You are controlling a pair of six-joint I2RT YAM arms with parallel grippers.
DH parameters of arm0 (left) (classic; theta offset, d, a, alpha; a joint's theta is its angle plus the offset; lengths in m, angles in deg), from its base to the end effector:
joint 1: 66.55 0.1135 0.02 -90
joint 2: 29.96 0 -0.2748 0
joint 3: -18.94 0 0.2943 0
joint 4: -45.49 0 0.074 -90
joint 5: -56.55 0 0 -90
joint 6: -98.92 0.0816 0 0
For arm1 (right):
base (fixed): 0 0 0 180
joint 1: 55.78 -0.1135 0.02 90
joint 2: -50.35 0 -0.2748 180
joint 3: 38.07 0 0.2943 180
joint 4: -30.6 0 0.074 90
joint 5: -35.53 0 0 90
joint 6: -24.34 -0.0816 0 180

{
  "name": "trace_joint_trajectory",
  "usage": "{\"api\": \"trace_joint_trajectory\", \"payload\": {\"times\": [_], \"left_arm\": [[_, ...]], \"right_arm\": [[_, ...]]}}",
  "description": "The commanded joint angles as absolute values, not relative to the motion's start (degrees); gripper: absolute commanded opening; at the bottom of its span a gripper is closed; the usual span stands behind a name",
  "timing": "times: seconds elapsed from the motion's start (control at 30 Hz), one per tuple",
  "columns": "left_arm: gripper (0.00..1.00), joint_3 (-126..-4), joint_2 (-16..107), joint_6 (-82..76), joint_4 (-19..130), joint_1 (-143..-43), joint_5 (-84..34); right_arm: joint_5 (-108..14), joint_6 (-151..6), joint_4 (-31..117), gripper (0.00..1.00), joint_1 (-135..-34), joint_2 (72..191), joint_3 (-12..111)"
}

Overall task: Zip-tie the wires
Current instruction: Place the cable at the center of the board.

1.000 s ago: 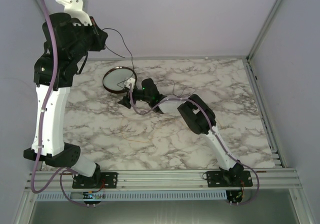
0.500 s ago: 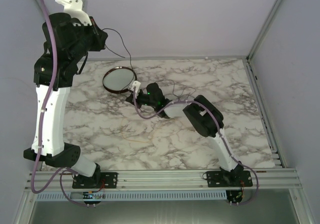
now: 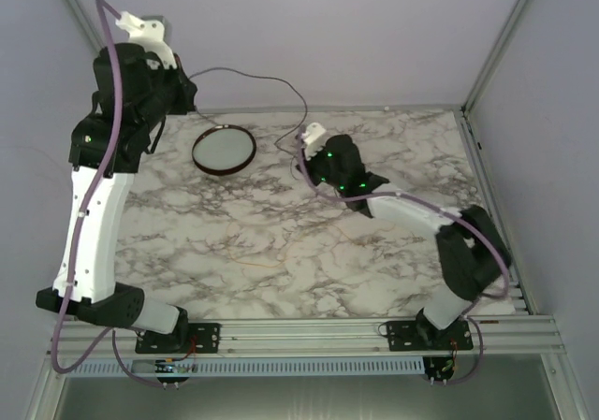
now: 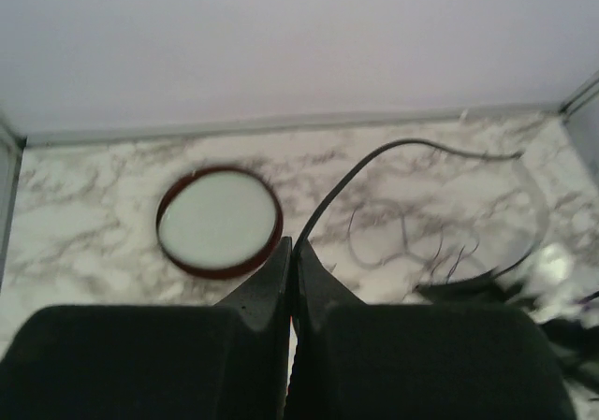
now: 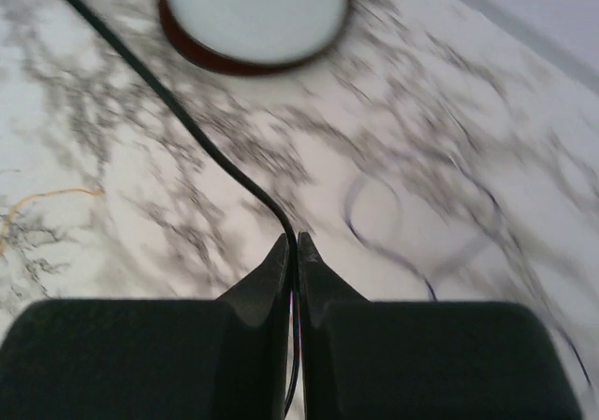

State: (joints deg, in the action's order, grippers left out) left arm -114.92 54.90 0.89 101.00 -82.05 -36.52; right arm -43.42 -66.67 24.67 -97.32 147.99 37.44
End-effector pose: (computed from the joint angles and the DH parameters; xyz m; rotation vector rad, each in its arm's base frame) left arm 0.3316 -0.0874 0.5917 0.0698 1.6896 -0.2633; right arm 0.3468 0.3281 0.2320 -0.7880 1.7355 0.6893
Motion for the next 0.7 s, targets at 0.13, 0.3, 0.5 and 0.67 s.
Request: {"api": "trace_joint_trajectory", "payload": {"times": [0.13,0.3,0.5,0.67], "left_arm": [[0.0,-89.2,44.6,1.6,97.7,-81.6,-34.8],[0.0,-69.7,37.8,-1.4,92.6,-81.7,-30.3],[0.0,-54.9,33.6,-5.4,88.9,-82.0,-25.9],[0.0,-48.4,32.9,-5.8,88.3,-82.9,-25.2]], "right_arm": [[-61.3,-85.5,59.3,0.0,-90.6,125.3,28.8],[-63.2,-96.5,71.9,0.0,-87.3,114.0,24.4],[-62.4,-102.7,82.3,0.0,-86.1,113.2,22.2],[-69.2,-106.0,90.4,0.0,-84.4,113.4,22.2]]}}
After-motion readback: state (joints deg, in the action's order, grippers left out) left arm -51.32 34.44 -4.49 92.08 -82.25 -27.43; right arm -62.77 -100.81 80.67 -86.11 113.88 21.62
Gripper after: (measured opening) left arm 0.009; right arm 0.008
